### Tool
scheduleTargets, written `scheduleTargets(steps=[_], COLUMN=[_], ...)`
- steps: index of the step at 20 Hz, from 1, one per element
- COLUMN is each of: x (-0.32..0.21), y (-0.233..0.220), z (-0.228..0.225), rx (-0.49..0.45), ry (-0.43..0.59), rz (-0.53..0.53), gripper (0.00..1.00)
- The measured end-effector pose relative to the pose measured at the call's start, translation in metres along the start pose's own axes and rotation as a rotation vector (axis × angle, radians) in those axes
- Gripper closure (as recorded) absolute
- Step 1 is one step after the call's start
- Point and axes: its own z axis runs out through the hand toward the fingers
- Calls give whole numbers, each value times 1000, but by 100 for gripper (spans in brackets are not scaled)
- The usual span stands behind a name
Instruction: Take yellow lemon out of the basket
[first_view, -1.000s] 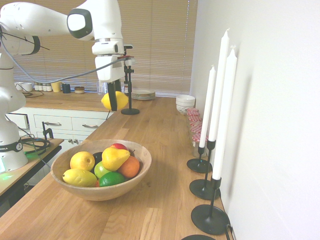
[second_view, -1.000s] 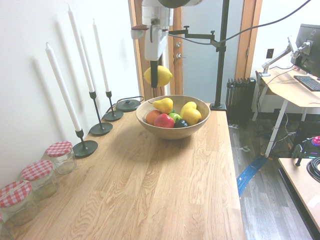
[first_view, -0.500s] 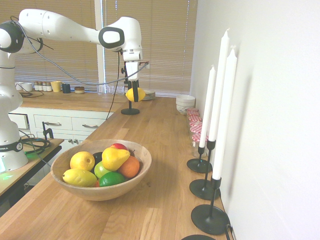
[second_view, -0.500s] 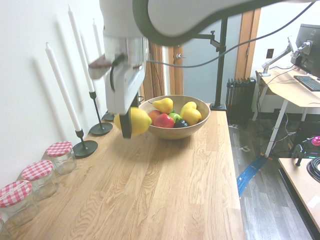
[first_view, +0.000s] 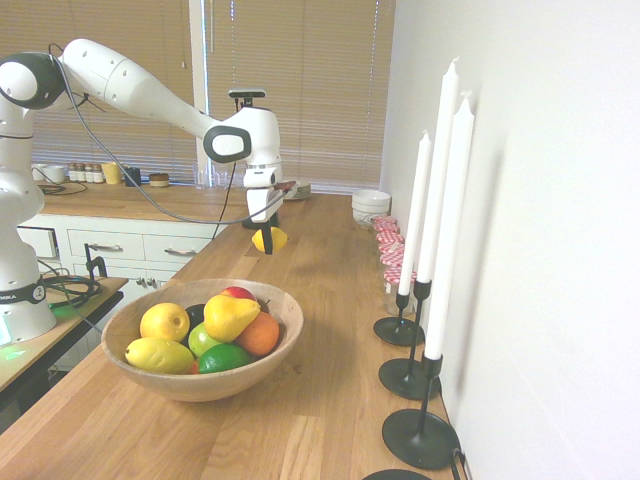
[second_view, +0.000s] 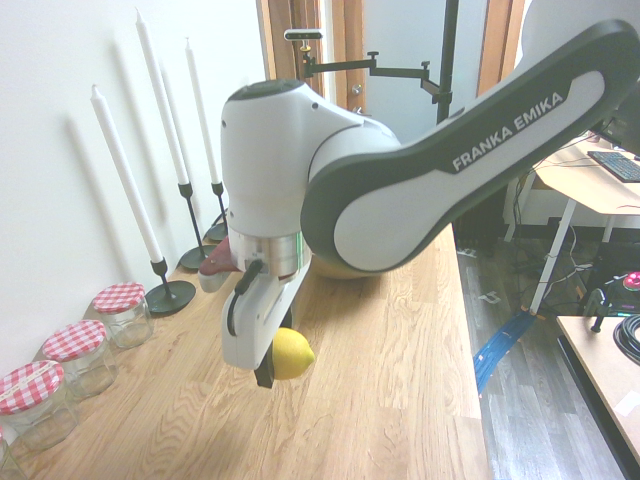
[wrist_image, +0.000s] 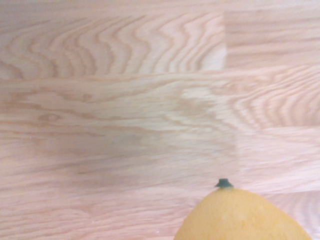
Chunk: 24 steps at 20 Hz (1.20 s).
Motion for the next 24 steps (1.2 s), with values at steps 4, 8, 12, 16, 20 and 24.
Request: scheduleTargets(steps=[4, 8, 12, 16, 20, 24], x=[-4, -6, -4, -4, -4, -4], y=[5, 8, 9, 9, 9, 10], z=[24, 44, 55, 58, 60, 63], rx=[-4, -9, -14, -14, -16, -20], ry=[-5, -10, -12, -14, -17, -19], rz=[9, 9, 14, 15, 17, 18], gripper=[100, 100, 100, 0, 0, 0])
